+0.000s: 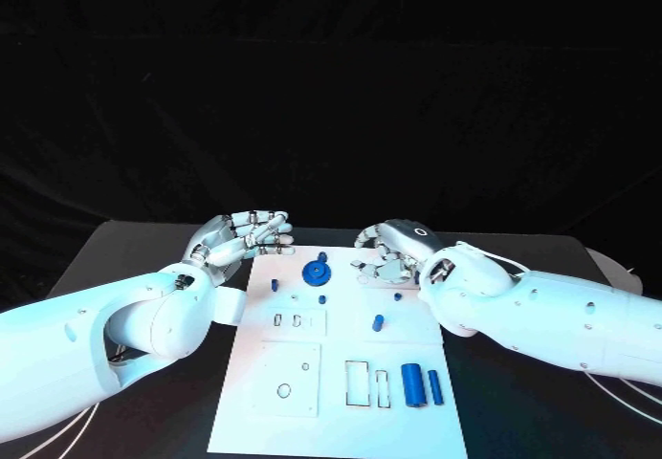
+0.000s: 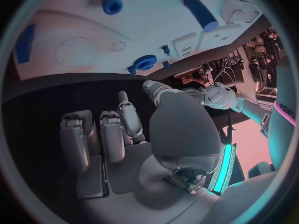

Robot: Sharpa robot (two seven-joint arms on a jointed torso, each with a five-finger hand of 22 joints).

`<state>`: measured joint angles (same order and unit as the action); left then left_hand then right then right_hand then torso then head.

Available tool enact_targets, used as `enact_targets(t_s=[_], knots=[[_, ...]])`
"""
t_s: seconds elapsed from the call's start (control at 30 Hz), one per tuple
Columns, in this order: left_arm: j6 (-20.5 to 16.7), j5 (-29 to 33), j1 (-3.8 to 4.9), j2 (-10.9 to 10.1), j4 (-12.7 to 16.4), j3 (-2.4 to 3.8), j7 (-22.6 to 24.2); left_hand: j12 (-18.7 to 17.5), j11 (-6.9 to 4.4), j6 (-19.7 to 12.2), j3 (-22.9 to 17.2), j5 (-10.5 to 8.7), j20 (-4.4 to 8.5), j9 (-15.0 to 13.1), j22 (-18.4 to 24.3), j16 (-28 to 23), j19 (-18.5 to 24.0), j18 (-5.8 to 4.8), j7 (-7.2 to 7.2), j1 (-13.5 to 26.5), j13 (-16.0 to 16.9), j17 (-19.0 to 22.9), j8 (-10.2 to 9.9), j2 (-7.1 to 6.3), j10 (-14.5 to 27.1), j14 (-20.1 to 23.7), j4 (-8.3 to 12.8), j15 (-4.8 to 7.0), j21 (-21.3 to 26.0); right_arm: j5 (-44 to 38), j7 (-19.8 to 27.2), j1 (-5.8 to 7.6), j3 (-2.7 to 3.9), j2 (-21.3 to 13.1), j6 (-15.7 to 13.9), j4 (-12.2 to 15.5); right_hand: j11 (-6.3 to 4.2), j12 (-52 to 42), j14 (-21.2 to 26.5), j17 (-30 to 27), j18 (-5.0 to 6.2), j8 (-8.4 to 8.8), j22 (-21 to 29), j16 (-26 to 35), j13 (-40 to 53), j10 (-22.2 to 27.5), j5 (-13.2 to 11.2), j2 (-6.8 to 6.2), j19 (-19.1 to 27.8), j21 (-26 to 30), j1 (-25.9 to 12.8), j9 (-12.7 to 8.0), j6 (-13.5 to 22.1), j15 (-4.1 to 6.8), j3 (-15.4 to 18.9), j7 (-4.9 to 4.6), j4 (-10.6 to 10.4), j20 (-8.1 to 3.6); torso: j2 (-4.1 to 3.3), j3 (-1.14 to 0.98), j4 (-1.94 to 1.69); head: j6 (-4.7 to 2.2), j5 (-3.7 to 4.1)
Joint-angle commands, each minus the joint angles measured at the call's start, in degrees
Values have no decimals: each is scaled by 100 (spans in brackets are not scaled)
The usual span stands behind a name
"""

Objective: Assemble the parts on the task board

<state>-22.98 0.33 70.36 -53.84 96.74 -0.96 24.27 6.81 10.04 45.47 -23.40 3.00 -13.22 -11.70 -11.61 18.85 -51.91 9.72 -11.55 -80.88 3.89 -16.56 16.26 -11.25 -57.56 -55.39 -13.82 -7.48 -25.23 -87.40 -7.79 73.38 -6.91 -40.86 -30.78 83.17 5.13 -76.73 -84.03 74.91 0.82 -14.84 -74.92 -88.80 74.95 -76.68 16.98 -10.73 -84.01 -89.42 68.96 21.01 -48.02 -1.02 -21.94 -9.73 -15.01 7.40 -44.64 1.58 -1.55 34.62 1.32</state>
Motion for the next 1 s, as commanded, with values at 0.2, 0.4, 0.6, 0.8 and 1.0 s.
enact_targets(t_s=[0.2,0.4,0.6,0.8,1.0], knots=[[88,-24,8,-31,17,5,23,-29,35,-45,-1,-8,3,7,-9,-16,-49,69,-201,-2,-8,-8,-21,58,-13,10,25,-11,-31,1414,882,103,6,-1010,314,434,-19,-30,-540,1274,-64,24,-1454,-32,53,-55,-213,-112,-549,-11,431,3,-97,15,-138,1,230,-30,27,-50,110,-20,43],[129,-24,6,-12,6,4,23,-31,35,-47,-1,-8,3,7,-9,-16,-49,69,-201,-3,-8,-9,-22,58,-14,11,26,-12,-32,1727,1227,65,-5,-1383,667,142,-14,-27,-546,1300,-63,48,-1452,-41,52,-53,-255,-177,-546,-8,606,-4,-93,10,-172,-8,345,-28,33,-88,144,-42,49],[156,-24,5,3,-6,4,20,-32,35,-47,-1,-8,3,7,-9,-17,-48,69,-199,-5,-8,-10,-23,58,-15,11,28,-12,-33,1772,1368,-29,-10,-1474,783,-97,-7,-10,-549,1312,-65,72,-1458,-46,35,-36,-262,-216,-552,-13,673,-12,-71,5,-179,-16,395,-24,29,-97,119,-41,79],[166,-24,4,11,-28,3,17,-32,35,-47,-1,-8,3,7,-9,-17,-48,69,-199,-5,-8,-10,-23,58,-15,11,28,-12,-33,1788,1428,-135,-11,-1436,855,-306,2,5,-550,1318,-63,103,-1453,-48,21,-19,-270,-235,-547,-8,729,-22,-32,-4,-190,-28,434,-19,22,-108,112,-55,31],[179,-24,4,24,-44,3,17,-32,35,-47,-1,-8,3,7,-9,-17,-48,69,-199,-5,-8,-10,-23,58,-15,11,28,-12,-33,1813,1438,-213,-13,-1301,892,-447,6,10,-551,1321,-62,113,-1448,-50,17,-13,-273,-238,-542,-4,757,-25,-20,-7,-198,-33,453,-16,17,-110,107,-15,39]])
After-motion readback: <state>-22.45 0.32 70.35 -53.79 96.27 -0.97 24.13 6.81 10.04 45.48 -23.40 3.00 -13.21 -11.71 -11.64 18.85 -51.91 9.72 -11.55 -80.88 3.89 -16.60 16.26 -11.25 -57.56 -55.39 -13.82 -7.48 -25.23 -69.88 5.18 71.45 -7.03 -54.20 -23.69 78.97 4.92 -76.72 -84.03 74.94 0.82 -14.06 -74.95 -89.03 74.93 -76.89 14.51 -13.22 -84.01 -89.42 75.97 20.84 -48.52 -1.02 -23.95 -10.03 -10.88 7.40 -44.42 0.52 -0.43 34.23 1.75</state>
